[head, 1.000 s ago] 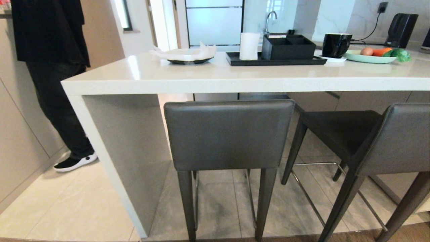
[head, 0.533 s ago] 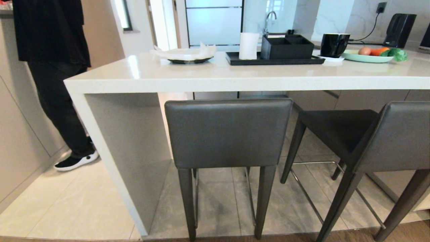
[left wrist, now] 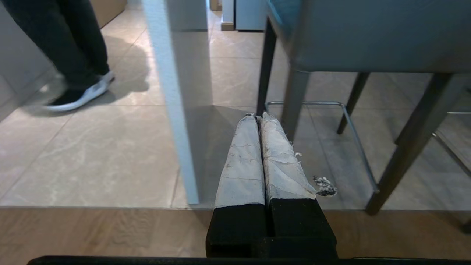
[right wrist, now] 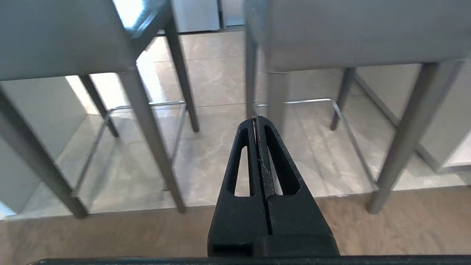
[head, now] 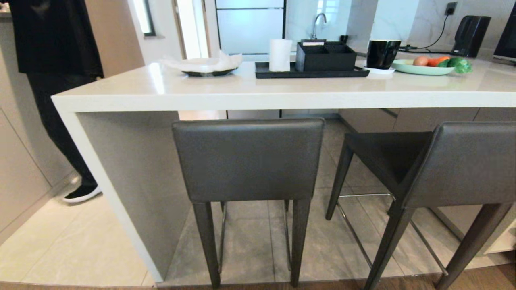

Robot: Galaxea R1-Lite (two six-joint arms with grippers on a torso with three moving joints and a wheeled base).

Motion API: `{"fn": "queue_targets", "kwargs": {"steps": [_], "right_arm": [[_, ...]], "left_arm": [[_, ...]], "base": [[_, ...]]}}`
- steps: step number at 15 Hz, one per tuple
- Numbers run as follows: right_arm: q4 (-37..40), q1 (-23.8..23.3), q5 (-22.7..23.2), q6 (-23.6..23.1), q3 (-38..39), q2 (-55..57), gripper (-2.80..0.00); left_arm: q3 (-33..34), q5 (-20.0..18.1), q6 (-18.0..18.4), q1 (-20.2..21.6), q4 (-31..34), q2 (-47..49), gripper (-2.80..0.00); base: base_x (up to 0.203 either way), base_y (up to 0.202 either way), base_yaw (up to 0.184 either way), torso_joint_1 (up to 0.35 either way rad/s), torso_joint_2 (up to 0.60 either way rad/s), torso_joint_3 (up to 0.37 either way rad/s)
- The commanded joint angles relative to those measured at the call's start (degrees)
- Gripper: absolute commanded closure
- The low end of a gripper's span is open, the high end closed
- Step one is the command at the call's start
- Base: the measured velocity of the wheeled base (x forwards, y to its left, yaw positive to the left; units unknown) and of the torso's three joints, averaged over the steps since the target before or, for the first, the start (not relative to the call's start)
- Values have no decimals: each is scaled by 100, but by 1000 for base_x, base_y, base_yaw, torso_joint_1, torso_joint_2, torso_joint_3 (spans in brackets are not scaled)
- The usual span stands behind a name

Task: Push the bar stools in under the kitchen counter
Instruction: Pull the gray chair out from under the dining table

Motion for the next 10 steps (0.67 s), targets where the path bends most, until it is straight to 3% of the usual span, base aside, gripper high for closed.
{"fn": "queue_targets", "kwargs": {"steps": [1,10], "right_arm": [[-1,0,0,3,0,9,0],[-3,0,0,3,6,9,0]], "left_arm": [[0,1,0,2,-2,9,0],[0,1,0,2,-2,9,0]], "base": [[0,-192,1,-1,-2,1],[0,-195,2,2,4,2]]}}
